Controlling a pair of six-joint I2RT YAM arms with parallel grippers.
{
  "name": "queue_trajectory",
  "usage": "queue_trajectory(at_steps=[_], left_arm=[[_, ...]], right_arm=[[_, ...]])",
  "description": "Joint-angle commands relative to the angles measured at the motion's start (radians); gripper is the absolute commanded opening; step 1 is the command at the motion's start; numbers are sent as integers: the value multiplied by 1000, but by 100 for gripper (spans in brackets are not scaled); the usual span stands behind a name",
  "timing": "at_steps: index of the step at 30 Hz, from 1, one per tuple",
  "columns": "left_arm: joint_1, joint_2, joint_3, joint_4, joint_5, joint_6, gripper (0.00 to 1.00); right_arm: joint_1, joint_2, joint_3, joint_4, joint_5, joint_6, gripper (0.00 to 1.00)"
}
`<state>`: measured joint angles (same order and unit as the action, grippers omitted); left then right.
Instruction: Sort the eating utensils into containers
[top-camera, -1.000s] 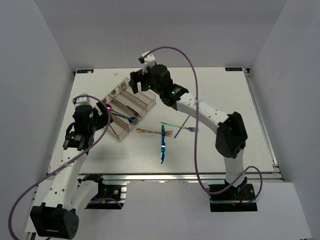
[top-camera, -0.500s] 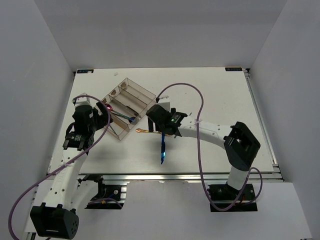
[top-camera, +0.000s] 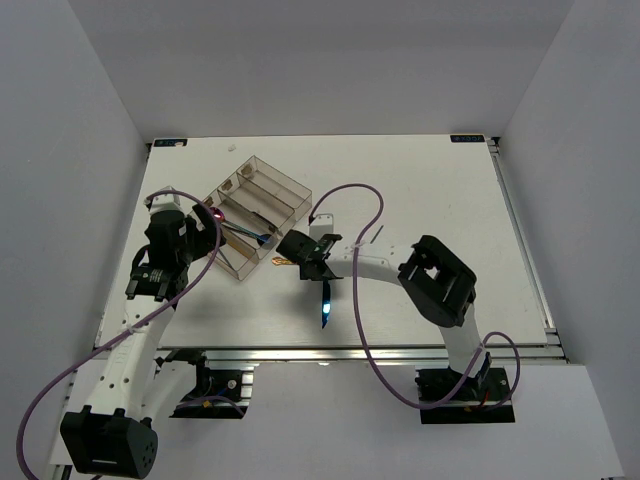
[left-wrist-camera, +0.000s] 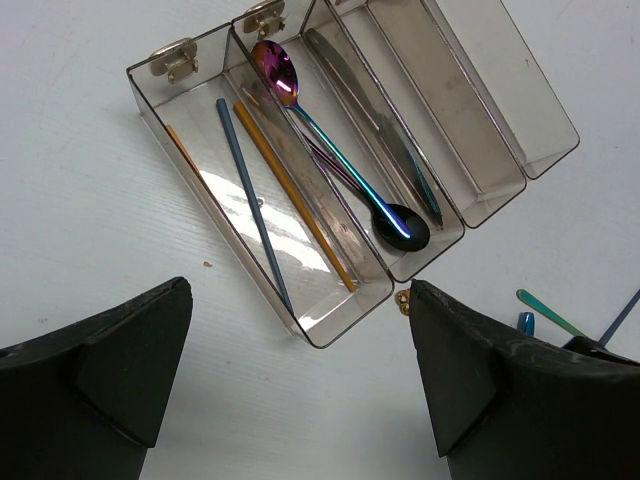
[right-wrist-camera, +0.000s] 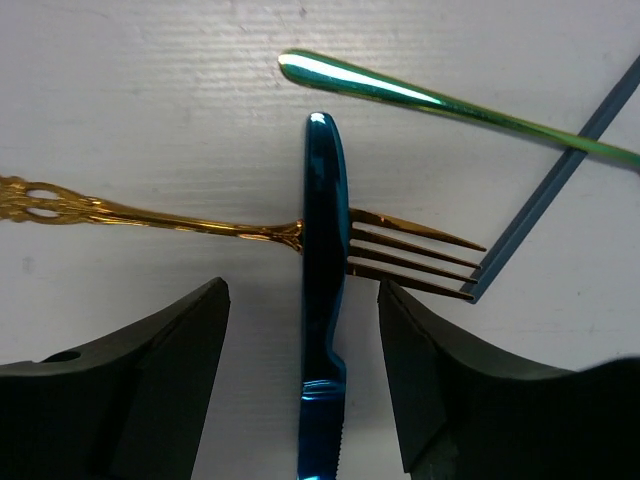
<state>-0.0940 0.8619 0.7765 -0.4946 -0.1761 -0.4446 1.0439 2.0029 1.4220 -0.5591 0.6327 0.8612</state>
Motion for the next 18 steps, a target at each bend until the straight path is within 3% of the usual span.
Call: queue_trajectory(at_steps=[1,18], left_arm=[[-4,-14,-2,-4,1,9,98],[-4,-15,-2,-5,-3,9,98]], right_arm=[[5,3,40,-71,44,74,66],[5,-16,-55,16,-27,88,57]])
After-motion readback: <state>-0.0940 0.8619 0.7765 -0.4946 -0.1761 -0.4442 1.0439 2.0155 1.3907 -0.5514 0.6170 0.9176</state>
